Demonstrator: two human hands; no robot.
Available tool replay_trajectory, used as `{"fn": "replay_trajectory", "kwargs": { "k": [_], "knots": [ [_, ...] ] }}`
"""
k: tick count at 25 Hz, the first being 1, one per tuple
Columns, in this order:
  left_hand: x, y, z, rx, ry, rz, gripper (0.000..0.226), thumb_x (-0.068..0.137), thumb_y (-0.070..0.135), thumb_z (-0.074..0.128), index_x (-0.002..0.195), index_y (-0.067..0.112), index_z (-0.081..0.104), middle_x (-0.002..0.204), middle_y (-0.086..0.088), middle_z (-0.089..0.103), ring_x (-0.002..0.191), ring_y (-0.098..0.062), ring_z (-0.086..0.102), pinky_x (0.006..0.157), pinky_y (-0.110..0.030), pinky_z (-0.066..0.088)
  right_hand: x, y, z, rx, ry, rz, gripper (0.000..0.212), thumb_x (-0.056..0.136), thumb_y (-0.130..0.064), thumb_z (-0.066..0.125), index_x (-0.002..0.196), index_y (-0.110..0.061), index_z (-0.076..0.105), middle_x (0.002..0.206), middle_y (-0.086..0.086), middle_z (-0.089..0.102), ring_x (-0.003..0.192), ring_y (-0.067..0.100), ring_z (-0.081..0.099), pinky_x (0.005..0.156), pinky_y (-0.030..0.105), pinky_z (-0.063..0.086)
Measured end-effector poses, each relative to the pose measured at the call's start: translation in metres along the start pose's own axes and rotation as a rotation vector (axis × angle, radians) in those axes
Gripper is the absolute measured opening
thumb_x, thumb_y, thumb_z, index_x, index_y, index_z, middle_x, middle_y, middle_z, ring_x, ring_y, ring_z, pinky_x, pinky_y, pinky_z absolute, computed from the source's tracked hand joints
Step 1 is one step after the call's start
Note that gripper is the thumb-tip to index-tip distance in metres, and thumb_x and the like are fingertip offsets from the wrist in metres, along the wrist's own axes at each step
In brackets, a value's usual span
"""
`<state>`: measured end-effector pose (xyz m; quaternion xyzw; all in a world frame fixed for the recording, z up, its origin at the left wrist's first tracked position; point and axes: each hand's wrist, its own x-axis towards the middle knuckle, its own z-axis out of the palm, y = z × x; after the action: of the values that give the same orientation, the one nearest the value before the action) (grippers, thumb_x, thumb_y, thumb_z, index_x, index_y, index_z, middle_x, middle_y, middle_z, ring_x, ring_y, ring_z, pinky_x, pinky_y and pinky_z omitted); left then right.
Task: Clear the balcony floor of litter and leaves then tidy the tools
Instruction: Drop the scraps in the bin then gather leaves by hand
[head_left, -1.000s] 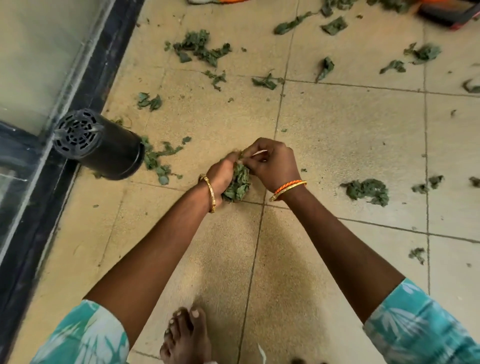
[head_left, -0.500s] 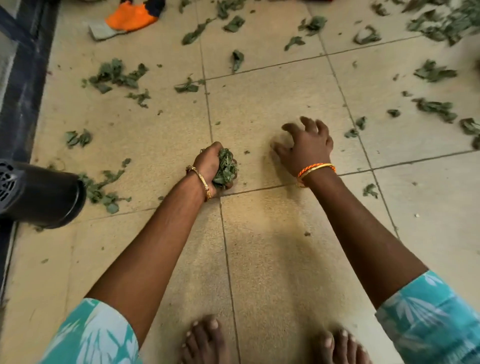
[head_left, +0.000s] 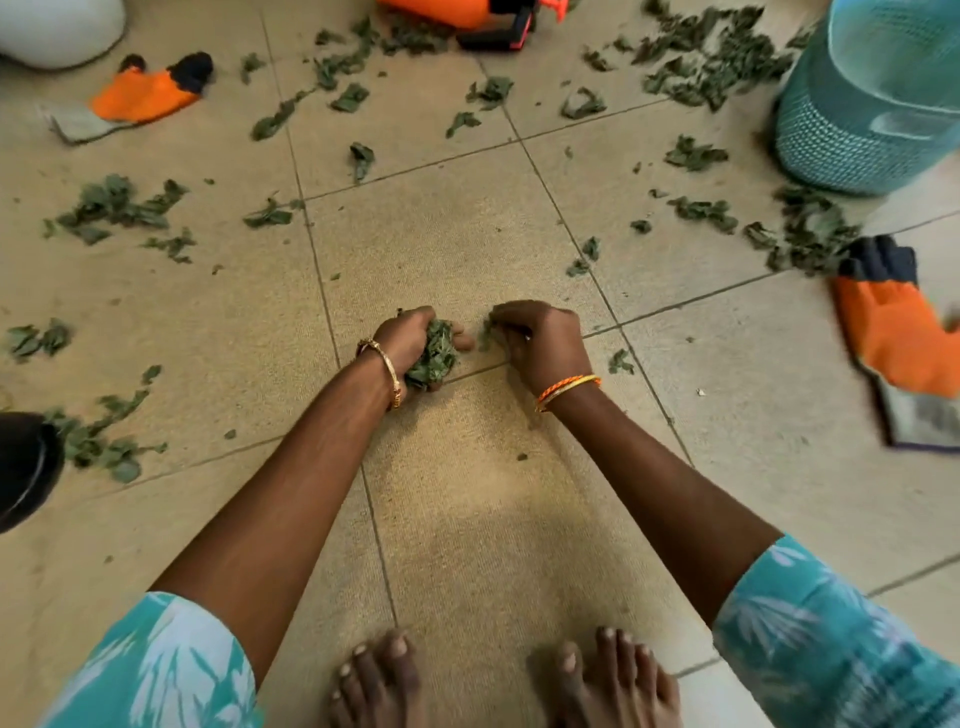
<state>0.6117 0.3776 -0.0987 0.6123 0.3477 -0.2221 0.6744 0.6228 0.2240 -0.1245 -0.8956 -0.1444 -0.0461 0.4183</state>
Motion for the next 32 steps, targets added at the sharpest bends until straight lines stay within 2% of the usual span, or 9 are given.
{"fn": "replay_trajectory", "kwargs": {
  "k": [5, 8, 11, 13, 17, 22, 25, 29, 32],
  "knots": [
    [-0.008, -0.022, 0.013, -0.118, -0.185, -0.06, 0.033, 0.097, 0.025, 0.033, 0.081, 0.008, 0.056, 0.067, -0.008, 0.054, 0.038, -0.013, 0.047, 0.033, -0.013, 0.032, -0.023, -0.023, -0.009, 0.182, -0.003, 0.137, 0.028, 0.083, 0.004, 0.056, 0.106, -0.01, 0.064, 0.093, 0.006, 0.072, 0.09, 0.017, 0.068, 0.081, 0.022, 0.052],
    [-0.006, -0.029, 0.026, -0.142, -0.25, -0.08, 0.032, 0.096, 0.026, 0.034, 0.075, 0.011, 0.054, 0.061, -0.005, 0.052, 0.037, -0.014, 0.047, 0.036, -0.014, 0.034, -0.039, -0.026, -0.009, 0.201, -0.133, 0.139, 0.055, 0.087, 0.004, 0.048, 0.136, -0.019, 0.038, 0.117, 0.014, 0.064, 0.116, 0.021, 0.058, 0.094, 0.024, 0.048],
    [-0.003, -0.023, 0.032, -0.118, -0.23, -0.066, 0.031, 0.097, 0.026, 0.036, 0.076, 0.012, 0.055, 0.061, -0.005, 0.054, 0.04, -0.017, 0.051, 0.038, -0.016, 0.039, -0.028, -0.02, -0.02, 0.381, -0.063, 0.217, 0.055, 0.09, -0.002, 0.044, 0.141, -0.015, 0.028, 0.138, 0.014, 0.048, 0.127, 0.019, 0.047, 0.102, 0.031, 0.043],
    [0.003, -0.012, 0.03, -0.057, -0.16, -0.024, 0.029, 0.098, 0.027, 0.038, 0.078, 0.013, 0.053, 0.064, -0.004, 0.056, 0.044, -0.017, 0.052, 0.037, -0.015, 0.038, -0.001, 0.002, -0.028, 0.196, 0.038, 0.228, 0.045, 0.091, -0.014, 0.048, 0.135, -0.01, 0.04, 0.142, 0.014, 0.041, 0.13, 0.022, 0.041, 0.107, 0.037, 0.037],
    [0.012, 0.004, 0.023, -0.04, -0.017, -0.008, 0.025, 0.092, 0.033, 0.045, 0.072, 0.018, 0.047, 0.065, 0.0, 0.049, 0.044, -0.014, 0.044, 0.039, -0.014, 0.034, 0.05, 0.059, -0.042, -0.231, -0.173, 0.262, 0.06, 0.087, -0.013, 0.057, 0.142, -0.008, 0.035, 0.152, 0.02, 0.017, 0.14, 0.034, 0.019, 0.115, 0.041, 0.023],
    [0.015, -0.006, 0.017, -0.113, -0.01, -0.052, 0.028, 0.088, 0.038, 0.053, 0.067, 0.02, 0.047, 0.056, 0.003, 0.053, 0.039, -0.012, 0.044, 0.041, -0.015, 0.032, 0.035, 0.08, -0.025, -0.339, 0.018, 0.023, 0.027, 0.091, -0.005, 0.051, 0.114, 0.0, 0.064, 0.124, 0.018, 0.059, 0.115, 0.037, 0.05, 0.093, 0.039, 0.045],
    [0.012, -0.007, 0.014, -0.13, -0.049, -0.038, 0.026, 0.086, 0.038, 0.059, 0.07, 0.021, 0.047, 0.06, 0.003, 0.061, 0.042, -0.012, 0.047, 0.041, -0.016, 0.031, 0.03, 0.071, -0.025, -0.357, 0.091, 0.051, 0.021, 0.087, -0.001, 0.054, 0.1, -0.001, 0.07, 0.105, 0.015, 0.068, 0.1, 0.033, 0.056, 0.08, 0.034, 0.044],
    [0.003, -0.007, 0.024, -0.117, -0.115, -0.037, 0.009, 0.092, 0.015, 0.048, 0.083, 0.015, 0.044, 0.076, -0.005, 0.068, 0.038, -0.011, 0.048, 0.034, -0.012, 0.032, 0.02, 0.036, -0.025, -0.03, 0.151, 0.212, 0.023, 0.079, 0.006, 0.057, 0.088, -0.006, 0.074, 0.089, 0.008, 0.073, 0.083, 0.019, 0.067, 0.083, 0.026, 0.051],
    [-0.001, -0.009, 0.035, -0.086, -0.177, -0.045, 0.014, 0.095, 0.013, 0.043, 0.086, 0.009, 0.052, 0.065, -0.006, 0.069, 0.035, -0.011, 0.049, 0.034, -0.012, 0.034, -0.004, 0.004, -0.022, 0.185, 0.141, 0.192, 0.018, 0.08, 0.003, 0.061, 0.088, -0.01, 0.071, 0.084, 0.003, 0.07, 0.075, 0.012, 0.066, 0.074, 0.022, 0.054]
  ]
}}
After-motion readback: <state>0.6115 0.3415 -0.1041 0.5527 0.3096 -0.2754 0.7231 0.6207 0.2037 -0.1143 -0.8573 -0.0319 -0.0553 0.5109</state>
